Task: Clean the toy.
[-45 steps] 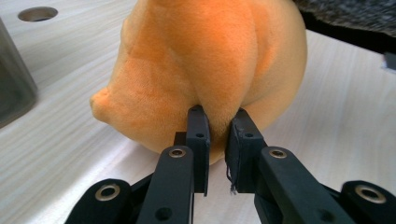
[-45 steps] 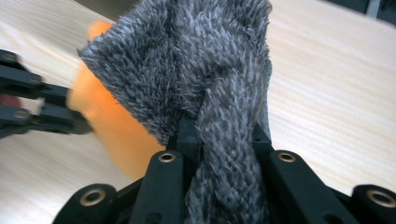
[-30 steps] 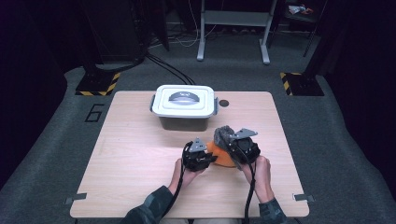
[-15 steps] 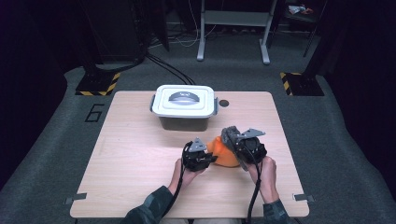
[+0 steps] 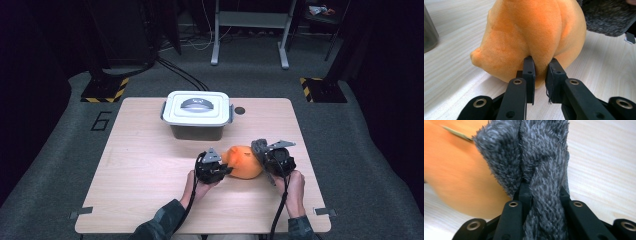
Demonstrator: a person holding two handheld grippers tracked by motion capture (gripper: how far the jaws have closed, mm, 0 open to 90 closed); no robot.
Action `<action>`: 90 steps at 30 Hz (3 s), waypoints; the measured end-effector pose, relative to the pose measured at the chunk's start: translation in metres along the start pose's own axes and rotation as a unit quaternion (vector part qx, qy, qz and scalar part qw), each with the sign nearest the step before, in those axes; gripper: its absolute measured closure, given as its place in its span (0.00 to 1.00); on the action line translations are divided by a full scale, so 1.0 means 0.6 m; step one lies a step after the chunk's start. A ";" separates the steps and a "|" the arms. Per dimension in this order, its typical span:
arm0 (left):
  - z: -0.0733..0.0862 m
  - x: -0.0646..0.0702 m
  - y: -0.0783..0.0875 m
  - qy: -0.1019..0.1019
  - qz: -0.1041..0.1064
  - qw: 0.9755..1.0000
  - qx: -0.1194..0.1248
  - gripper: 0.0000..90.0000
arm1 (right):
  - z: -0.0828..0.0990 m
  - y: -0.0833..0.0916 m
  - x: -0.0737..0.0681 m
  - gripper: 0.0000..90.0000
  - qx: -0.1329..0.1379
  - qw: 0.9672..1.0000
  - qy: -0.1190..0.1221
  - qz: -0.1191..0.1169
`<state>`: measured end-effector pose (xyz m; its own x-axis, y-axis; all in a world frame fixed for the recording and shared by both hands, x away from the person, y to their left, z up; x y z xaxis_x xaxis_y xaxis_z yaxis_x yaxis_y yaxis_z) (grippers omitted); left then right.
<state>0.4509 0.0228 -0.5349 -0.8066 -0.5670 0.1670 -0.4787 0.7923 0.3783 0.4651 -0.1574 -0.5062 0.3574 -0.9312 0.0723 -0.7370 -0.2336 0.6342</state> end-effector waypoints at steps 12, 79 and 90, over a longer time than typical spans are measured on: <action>0.000 -0.001 0.001 0.002 -0.002 1.000 -0.002 0.88 | 0.045 -0.041 0.027 0.82 -0.041 0.999 -0.025 0.002; -0.001 0.001 0.001 0.004 0.001 1.000 -0.003 0.88 | 0.047 -0.050 0.027 0.82 -0.064 0.997 -0.034 -0.001; -0.001 -0.001 0.002 0.009 -0.002 1.000 0.001 0.88 | 0.027 -0.014 0.037 0.82 -0.031 0.999 -0.034 0.010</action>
<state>0.4511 0.0243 -0.5339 -0.7982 -0.5744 0.1814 -0.4829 0.7902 0.3773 0.4698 -0.1807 -0.5226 0.3020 -0.9527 0.0349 -0.7062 -0.1990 0.6795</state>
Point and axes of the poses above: each handheld gripper's, and its own axes: y roughly backward along the jaws, z roughly out of its underside, x roughly to its right, the point moved 8 cm from there along -y, roughly forward along the jaws, and after that the axes turned 9 degrees about x, right-handed, at the moved point
